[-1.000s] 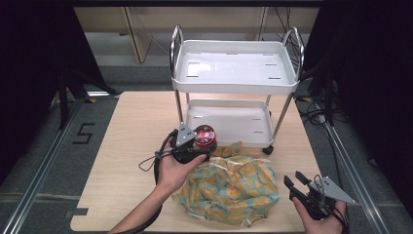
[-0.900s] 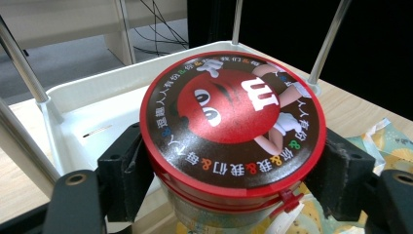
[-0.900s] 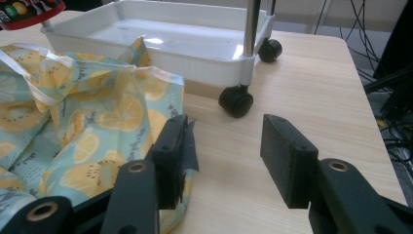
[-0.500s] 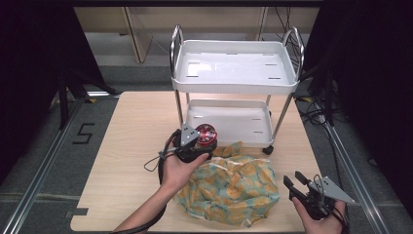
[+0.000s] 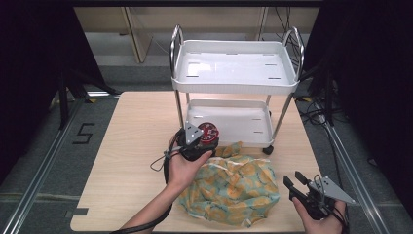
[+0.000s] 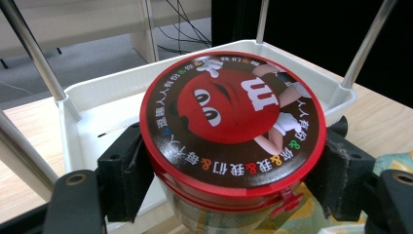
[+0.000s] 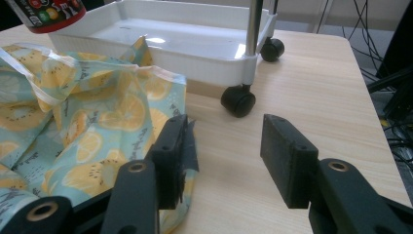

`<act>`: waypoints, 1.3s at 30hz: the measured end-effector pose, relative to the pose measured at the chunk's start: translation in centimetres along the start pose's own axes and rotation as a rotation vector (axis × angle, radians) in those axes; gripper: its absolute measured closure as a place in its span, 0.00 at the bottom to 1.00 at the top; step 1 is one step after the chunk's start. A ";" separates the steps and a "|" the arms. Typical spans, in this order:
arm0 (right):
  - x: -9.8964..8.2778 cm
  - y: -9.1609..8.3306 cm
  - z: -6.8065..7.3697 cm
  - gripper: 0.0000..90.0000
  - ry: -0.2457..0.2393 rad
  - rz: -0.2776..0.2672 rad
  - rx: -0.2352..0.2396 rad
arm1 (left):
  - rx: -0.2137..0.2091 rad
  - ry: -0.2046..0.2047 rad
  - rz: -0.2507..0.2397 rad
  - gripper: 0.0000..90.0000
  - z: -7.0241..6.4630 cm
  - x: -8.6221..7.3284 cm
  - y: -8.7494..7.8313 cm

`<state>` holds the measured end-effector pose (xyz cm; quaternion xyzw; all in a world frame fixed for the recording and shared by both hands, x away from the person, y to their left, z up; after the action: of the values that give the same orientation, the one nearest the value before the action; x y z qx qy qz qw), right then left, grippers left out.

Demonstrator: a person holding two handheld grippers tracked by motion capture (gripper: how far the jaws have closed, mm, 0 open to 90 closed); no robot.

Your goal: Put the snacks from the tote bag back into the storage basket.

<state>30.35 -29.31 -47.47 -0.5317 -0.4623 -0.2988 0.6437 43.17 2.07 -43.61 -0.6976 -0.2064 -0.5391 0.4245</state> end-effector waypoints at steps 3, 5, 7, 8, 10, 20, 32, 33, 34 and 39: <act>0.0 0.0 0.0 0.60 -0.007 0.002 0.001 | 0.010 -0.010 -0.006 0.28 -0.1 0.0 0.2; 0.0 0.0 0.0 0.60 -0.002 0.000 0.003 | 0.018 -0.016 -0.012 0.28 -0.1 0.0 0.4; 0.0 0.1 0.1 0.60 0.004 0.006 0.011 | 0.020 -0.017 -0.013 0.28 0.0 0.0 0.6; 0.0 0.1 0.1 0.60 0.004 0.004 0.011 | 0.021 -0.019 -0.015 0.28 0.0 0.1 0.7; 0.0 0.1 0.1 0.60 0.005 -0.005 0.010 | 0.027 -0.026 -0.017 0.28 0.0 0.1 0.9; 0.0 -0.1 -0.1 0.60 -0.008 -0.005 0.012 | 0.042 -0.011 -0.014 0.28 0.0 0.3 1.4; 0.1 -0.2 -0.2 0.60 0.005 -0.011 0.003 | 0.055 -0.011 -0.013 0.28 0.0 0.2 1.9; 0.0 -0.2 -0.2 0.60 0.011 -0.007 0.002 | 0.057 -0.008 -0.014 0.28 0.0 0.3 2.0; 0.0 -0.2 -0.2 0.60 0.005 -0.004 0.004 | 0.057 -0.008 -0.014 0.28 0.0 0.3 2.0; 0.0 -0.1 -0.2 0.60 0.013 -0.003 0.003 | 0.064 -0.008 -0.015 0.28 0.0 0.6 2.1</act>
<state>30.30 -29.51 -47.44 -0.5280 -0.4593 -0.3025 0.6471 44.92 0.79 -43.82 -0.6843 -0.2304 -0.5326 0.4416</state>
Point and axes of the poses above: each handheld gripper's, and its own axes: y roughly forward along the jaws, x roughly out of its top, z roughly to its left, the point moved 4 cm from there along y, roughly forward along the jaws, and after that the axes turned 3 degrees about -x, right-handed, at the moved point
